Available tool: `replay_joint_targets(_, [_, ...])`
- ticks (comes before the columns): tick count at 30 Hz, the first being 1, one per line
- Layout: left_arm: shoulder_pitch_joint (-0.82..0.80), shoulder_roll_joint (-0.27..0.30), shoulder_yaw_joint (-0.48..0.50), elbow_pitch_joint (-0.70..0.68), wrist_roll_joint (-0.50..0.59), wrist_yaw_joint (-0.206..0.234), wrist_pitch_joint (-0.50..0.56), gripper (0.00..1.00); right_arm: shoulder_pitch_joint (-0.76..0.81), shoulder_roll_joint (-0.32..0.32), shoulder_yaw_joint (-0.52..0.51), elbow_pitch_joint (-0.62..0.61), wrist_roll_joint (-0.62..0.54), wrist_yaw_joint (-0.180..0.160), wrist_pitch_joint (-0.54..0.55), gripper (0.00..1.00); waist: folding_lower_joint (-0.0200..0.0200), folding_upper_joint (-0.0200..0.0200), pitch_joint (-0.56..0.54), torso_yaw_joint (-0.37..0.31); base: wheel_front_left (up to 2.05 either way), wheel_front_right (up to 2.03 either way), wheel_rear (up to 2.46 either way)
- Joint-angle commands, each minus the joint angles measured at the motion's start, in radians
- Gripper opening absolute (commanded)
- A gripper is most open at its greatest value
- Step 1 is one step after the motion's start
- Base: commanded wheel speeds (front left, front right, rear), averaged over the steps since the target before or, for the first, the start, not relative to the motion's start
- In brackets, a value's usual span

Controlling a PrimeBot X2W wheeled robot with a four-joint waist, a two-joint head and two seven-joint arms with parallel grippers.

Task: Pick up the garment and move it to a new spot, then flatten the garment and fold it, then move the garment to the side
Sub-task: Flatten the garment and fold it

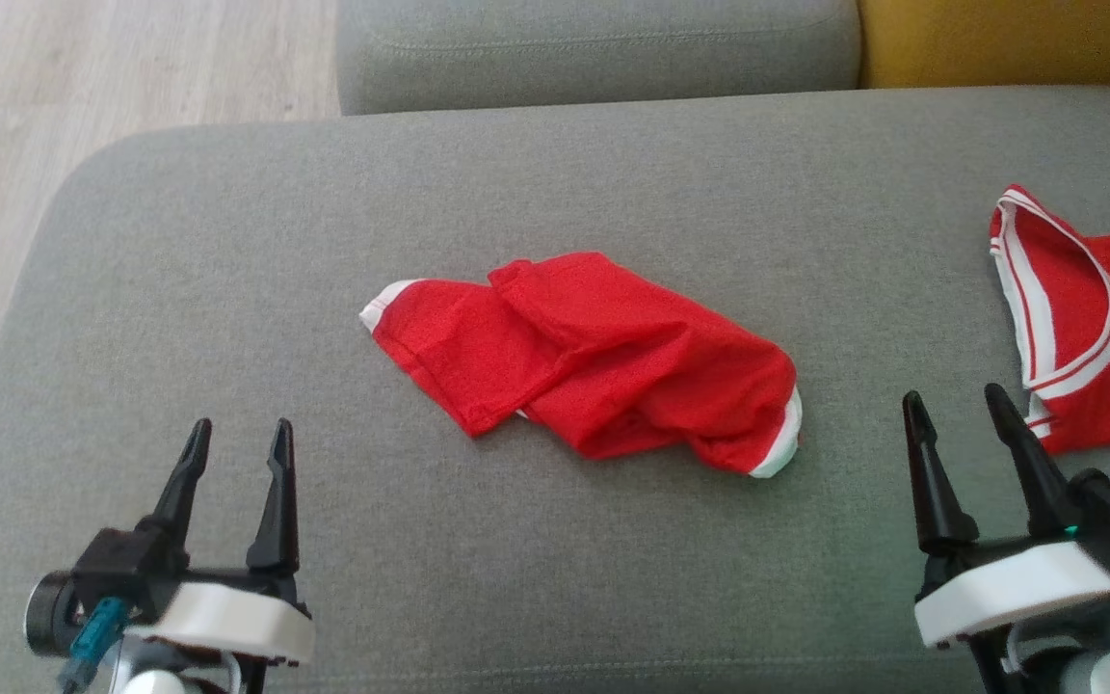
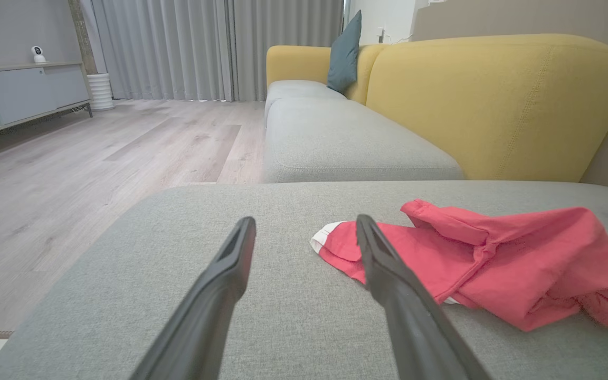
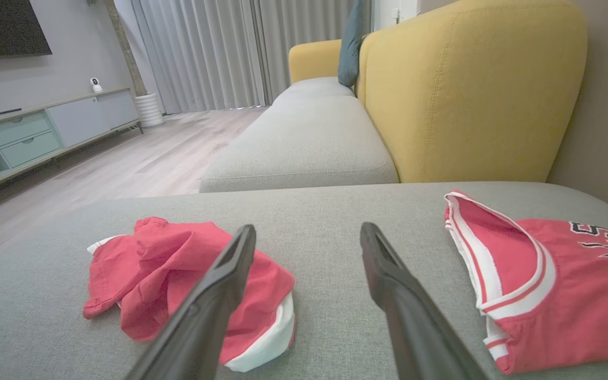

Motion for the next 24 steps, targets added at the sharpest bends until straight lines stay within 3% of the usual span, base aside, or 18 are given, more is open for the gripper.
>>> replay_joint_targets(1, [-0.061,0.005,0.038,-0.032,0.012,-0.006,-0.009,1.00,-0.035,-0.005,0.029,-0.030,0.004,-0.001,-0.006,1.00,0.0000,-0.0001,0.009,0.007,0.00,0.00,0.00])
replay_joint_targets(10, [-0.108,0.002,0.032,-0.046,0.027,-0.024,-0.009,1.00,-0.125,-0.005,0.136,0.032,0.002,-0.001,0.038,1.00,0.0000,-0.0001,0.071,0.043,0.00,0.00,0.00])
replay_joint_targets(18, [-0.166,-0.011,0.029,-0.065,0.041,-0.047,-0.009,1.00,-0.326,-0.005,0.261,0.195,0.008,-0.001,0.055,1.00,0.0000,-0.0001,0.157,0.083,0.00,0.00,0.00])
replay_joint_targets(24, [-0.193,-0.024,0.027,-0.058,0.053,-0.064,-0.009,1.00,-0.442,-0.005,0.286,0.339,-0.024,-0.001,0.072,1.00,0.0000,-0.0001,0.180,0.098,0.00,0.00,0.00])
